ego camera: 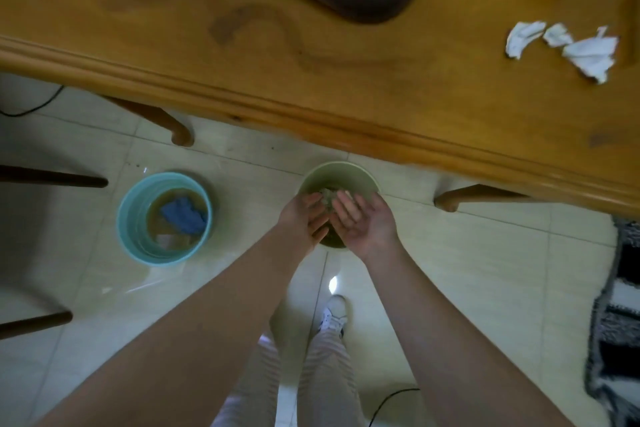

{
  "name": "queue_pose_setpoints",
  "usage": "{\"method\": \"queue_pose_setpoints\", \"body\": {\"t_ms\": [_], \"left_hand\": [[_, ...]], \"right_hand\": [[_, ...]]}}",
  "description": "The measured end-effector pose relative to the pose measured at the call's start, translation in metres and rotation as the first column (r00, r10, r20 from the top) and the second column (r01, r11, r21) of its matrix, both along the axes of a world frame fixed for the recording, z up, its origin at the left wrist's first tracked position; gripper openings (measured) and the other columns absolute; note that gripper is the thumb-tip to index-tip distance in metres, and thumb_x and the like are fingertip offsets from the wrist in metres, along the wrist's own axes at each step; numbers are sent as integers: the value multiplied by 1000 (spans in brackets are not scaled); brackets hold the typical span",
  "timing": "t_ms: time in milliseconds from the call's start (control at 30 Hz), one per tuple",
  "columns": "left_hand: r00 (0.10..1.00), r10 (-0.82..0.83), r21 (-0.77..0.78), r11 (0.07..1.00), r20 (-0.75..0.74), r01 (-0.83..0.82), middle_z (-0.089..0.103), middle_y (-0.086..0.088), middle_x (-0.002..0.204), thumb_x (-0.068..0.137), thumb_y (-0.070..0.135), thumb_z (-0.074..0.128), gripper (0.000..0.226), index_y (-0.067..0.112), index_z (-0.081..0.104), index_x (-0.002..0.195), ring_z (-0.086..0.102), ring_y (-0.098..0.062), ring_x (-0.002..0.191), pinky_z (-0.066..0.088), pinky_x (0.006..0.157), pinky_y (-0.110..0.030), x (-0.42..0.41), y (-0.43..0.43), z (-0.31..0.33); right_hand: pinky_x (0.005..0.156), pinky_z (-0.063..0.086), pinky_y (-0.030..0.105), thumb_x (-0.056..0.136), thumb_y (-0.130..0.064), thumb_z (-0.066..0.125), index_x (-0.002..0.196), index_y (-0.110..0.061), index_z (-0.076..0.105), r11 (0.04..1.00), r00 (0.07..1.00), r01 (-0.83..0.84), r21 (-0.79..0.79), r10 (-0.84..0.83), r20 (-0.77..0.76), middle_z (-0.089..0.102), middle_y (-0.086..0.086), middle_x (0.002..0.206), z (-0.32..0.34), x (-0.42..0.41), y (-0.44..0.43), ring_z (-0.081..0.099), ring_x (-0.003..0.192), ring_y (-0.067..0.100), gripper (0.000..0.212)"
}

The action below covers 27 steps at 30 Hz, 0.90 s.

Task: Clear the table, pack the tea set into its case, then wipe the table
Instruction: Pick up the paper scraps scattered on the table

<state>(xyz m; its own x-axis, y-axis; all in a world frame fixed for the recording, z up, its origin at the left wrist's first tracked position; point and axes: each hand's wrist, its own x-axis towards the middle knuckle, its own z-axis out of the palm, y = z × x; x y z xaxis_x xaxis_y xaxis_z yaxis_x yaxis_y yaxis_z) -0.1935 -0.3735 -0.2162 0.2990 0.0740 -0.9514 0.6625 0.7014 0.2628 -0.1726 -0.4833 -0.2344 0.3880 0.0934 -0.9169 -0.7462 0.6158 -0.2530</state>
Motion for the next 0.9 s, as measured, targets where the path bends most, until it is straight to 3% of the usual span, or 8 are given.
{"method": "queue_pose_setpoints", "body": {"t_ms": [67,100,200,333,467,600,767,900], "left_hand": [[1000,-12,18,1000,29,11,53,-6,82,98,20,38,24,16,57,83,49,-16,70,44,81,-29,-6,8,25],[999,-11,27,1000,42,10,52,-4,78,98,20,38,25,16,53,78,47,-15,68,43,79,-28,-9,14,38],[994,18,44,999,108,-23,62,-4,84,98,21,42,22,15,59,85,57,-16,78,45,87,-32,-22,41,77],[984,60,15,998,170,-63,65,-5,83,98,21,47,20,12,63,90,59,-18,78,46,75,-30,-37,92,142],[973,10,33,999,230,-18,62,-5,91,99,24,44,22,14,62,93,56,-17,81,43,74,-29,-34,145,197],[950,25,77,996,310,-51,60,-2,84,100,25,40,25,15,62,91,55,-14,73,44,63,-27,-16,199,245],[921,81,73,990,381,-118,65,-2,92,99,25,41,25,17,64,94,61,-17,82,47,78,-32,18,245,280],[916,15,121,990,401,-70,68,-3,102,99,23,44,22,18,65,104,64,-19,93,48,79,-33,49,259,292]], "right_hand": [[92,46,42,103,-35,42,130,-6,52,999,1000,27,38,-26,-7,69,19,109,25,-7,16,65,99,30,41],[92,47,42,102,-33,43,128,-5,53,998,999,35,57,-35,-4,69,20,106,38,-11,24,64,99,31,40],[85,52,41,101,-26,47,124,-3,55,994,1000,9,107,-10,6,70,22,96,82,-22,54,65,96,33,33],[72,59,37,100,-19,48,120,-5,57,982,991,-122,142,113,69,73,21,90,146,-29,103,67,91,31,26],[81,54,38,99,-20,48,111,-7,62,961,962,-240,138,216,165,74,16,88,199,-22,149,66,90,28,22],[83,53,38,99,-24,47,109,-9,63,929,906,-354,106,313,286,73,13,87,253,2,196,65,88,26,25],[72,56,33,97,-23,50,101,-14,64,926,874,-364,98,303,381,72,7,79,306,41,235,65,76,20,17],[76,53,34,96,-19,53,98,-13,65,935,870,-344,87,283,403,71,7,78,330,77,245,63,78,21,13]]}}
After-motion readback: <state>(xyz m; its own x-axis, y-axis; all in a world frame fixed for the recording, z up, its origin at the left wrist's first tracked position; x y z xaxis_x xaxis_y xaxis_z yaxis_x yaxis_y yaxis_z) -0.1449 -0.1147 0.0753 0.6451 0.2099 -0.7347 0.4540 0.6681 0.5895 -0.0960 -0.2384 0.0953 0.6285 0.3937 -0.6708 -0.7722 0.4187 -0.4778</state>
